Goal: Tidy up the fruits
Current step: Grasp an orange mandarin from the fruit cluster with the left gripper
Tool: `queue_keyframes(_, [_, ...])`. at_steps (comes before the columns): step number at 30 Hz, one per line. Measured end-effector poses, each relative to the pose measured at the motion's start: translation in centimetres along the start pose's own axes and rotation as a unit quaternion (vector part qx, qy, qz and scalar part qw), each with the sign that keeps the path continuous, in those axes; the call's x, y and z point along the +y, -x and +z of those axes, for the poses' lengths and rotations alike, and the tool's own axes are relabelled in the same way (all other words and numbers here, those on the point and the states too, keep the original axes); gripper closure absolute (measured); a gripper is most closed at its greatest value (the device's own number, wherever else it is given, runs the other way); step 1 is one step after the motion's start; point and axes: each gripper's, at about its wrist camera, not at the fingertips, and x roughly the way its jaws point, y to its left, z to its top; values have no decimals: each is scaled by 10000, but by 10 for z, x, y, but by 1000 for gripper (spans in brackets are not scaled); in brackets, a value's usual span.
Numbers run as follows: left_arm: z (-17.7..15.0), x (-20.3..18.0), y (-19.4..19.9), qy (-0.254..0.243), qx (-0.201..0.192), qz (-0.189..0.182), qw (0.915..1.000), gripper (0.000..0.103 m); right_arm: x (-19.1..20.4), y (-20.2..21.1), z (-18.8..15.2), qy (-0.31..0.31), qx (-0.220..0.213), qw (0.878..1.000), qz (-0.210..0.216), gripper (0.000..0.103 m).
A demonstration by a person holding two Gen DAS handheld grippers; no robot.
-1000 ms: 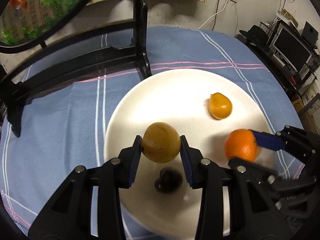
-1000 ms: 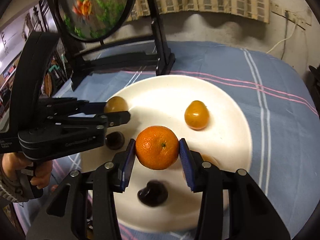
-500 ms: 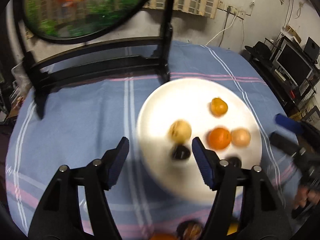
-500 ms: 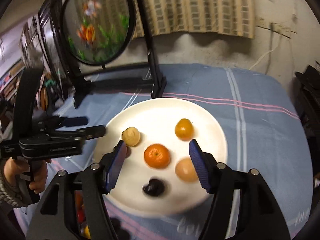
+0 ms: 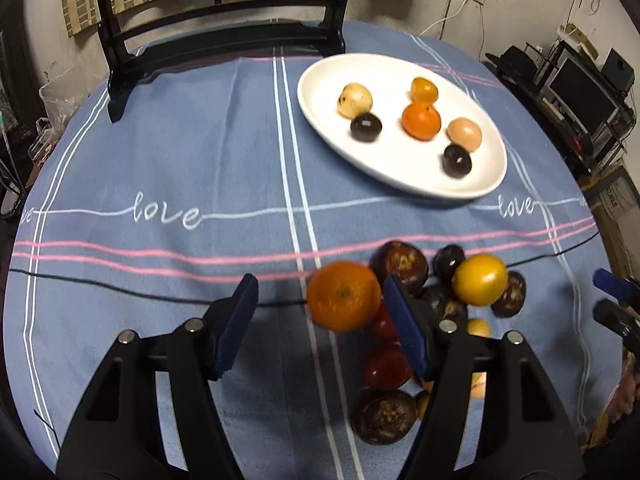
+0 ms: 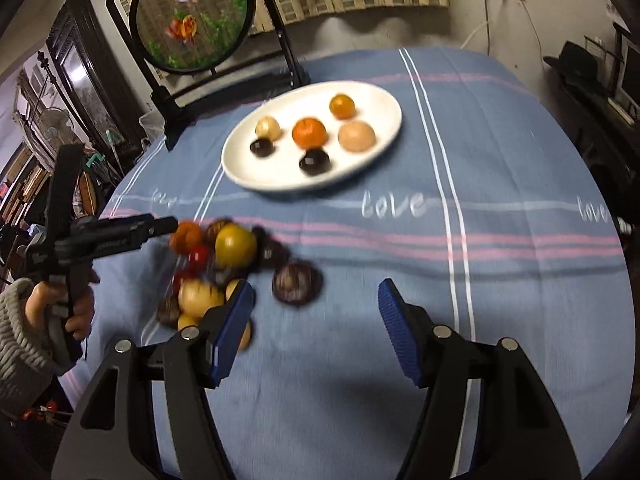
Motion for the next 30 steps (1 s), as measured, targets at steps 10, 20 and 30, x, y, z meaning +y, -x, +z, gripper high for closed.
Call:
queue_keyframes(10, [-1, 2, -18, 81, 99, -140, 9998, 36, 3, 6, -5, -12, 40, 10000, -56, 37])
queue_keyframes(20, [-5, -2, -29, 139, 136, -317, 9993, 56, 2, 1, -4, -26, 92, 9999, -82, 37])
queue_keyframes(30, [-29, 32, 1, 512, 20, 43, 9987, 57, 45, -37, 21, 859, 305, 9956, 213, 37])
